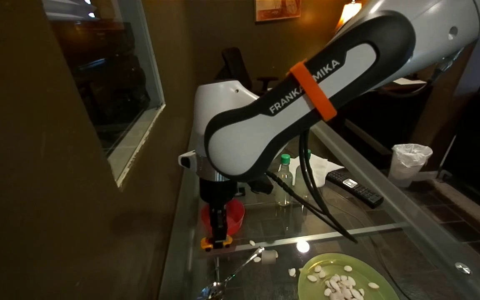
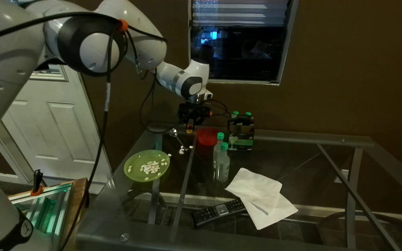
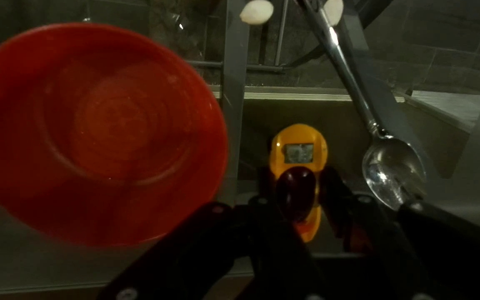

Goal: Move the orange car to the left.

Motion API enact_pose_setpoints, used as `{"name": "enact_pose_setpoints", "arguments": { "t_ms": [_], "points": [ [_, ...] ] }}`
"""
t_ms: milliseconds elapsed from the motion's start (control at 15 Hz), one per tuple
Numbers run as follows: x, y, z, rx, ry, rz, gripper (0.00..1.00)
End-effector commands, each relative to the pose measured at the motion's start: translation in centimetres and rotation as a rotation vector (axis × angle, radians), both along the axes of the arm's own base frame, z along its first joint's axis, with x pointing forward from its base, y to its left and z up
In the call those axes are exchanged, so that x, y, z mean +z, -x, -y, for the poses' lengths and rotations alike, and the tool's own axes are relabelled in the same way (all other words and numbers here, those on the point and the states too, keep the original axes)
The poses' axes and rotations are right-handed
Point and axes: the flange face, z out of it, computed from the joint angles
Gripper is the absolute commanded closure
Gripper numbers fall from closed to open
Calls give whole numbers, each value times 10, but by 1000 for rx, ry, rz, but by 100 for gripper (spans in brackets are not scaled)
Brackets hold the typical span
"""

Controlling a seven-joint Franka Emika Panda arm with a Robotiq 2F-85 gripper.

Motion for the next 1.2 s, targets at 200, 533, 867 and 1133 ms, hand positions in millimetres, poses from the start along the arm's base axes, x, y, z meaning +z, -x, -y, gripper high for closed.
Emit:
{"name": "enact_pose_setpoints", "arguments": {
  "t_ms": [200, 533, 867, 1133],
  "points": [
    [-26, -11, -19, -38, 44, -6, 92],
    [-43, -10, -27, -24, 67, 3, 92],
    [-39, -7, -35, 4, 87, -1, 27],
    [-13, -1, -48, 38, 127, 2, 2]
  ]
}}
